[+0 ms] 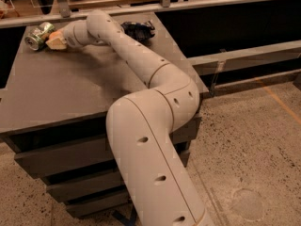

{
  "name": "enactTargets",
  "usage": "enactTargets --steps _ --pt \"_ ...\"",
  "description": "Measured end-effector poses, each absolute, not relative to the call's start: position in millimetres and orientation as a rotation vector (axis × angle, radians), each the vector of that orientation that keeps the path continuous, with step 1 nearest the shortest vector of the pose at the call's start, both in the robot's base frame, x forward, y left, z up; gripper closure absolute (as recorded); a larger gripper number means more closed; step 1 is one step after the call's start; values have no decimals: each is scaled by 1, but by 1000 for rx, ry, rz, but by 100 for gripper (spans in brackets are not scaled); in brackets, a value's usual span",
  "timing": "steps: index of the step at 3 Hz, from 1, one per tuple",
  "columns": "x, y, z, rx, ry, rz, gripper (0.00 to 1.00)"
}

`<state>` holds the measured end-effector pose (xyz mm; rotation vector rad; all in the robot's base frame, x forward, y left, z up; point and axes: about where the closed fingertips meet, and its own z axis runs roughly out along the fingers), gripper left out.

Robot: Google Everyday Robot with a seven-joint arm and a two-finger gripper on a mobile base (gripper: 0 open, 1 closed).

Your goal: Move orange near green can

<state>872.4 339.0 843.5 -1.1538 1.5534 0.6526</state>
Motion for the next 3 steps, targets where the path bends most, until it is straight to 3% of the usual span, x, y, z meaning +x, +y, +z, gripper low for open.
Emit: enactTargets --steps 3 --pt "873 337 841 -1158 1564 636 14"
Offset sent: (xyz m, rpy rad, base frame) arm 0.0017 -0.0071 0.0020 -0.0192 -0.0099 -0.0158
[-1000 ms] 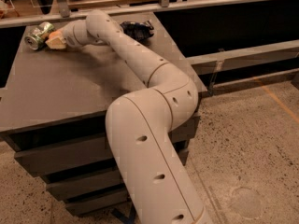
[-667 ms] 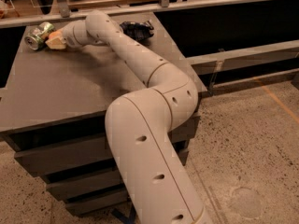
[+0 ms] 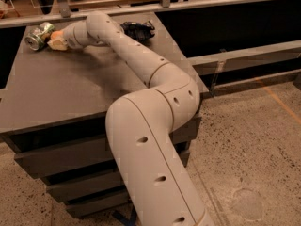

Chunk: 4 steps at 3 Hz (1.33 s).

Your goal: Move orange near green can

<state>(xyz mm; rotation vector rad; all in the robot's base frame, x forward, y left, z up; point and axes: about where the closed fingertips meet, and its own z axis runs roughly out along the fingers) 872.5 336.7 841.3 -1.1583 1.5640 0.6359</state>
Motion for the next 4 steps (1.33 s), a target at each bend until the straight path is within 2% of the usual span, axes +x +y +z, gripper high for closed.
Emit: enactTargets --steps 1,3,4 --pt "873 331 842 -1149 1570 633 0" --pt "873 310 846 -1132 1576 619 0" --pt "871 274 850 -1035 1597 637 0"
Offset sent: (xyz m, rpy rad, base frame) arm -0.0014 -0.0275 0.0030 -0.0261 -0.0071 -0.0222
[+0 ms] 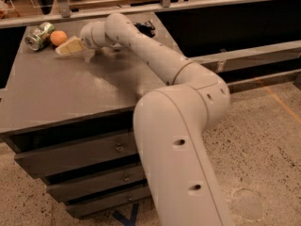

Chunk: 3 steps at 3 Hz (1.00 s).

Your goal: Move orange near green can

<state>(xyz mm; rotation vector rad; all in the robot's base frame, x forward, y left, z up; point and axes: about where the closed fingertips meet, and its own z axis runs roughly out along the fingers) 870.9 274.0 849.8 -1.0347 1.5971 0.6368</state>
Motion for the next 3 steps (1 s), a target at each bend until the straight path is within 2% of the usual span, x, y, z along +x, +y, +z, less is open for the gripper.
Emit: enactTargets --steps 3 --pt "818 88 874 -823 1648 491 0"
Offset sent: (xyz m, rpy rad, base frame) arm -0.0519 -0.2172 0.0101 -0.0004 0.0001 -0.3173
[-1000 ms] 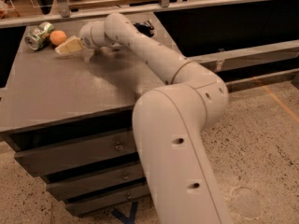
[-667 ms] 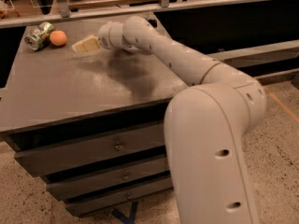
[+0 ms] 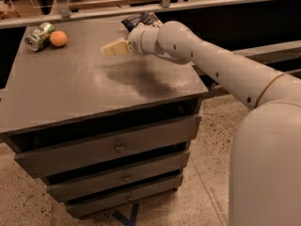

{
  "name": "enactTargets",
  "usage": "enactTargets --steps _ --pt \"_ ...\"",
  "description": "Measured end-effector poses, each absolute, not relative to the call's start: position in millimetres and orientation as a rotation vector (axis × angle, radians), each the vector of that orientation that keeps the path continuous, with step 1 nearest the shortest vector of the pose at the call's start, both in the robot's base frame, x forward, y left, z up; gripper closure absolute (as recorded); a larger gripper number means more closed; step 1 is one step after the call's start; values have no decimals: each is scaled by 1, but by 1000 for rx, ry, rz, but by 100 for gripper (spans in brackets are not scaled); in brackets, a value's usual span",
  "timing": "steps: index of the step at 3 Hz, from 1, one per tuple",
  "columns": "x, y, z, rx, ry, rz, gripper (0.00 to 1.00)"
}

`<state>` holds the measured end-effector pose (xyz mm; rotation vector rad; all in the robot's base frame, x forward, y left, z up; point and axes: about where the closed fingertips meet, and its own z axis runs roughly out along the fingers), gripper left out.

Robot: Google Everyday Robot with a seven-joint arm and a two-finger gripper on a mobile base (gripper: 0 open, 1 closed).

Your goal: Move orange near green can

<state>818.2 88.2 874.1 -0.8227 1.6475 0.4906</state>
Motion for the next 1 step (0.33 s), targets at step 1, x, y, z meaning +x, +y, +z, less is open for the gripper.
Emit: enactTargets --steps 1 --pt "816 87 874 -825 1645 495 0"
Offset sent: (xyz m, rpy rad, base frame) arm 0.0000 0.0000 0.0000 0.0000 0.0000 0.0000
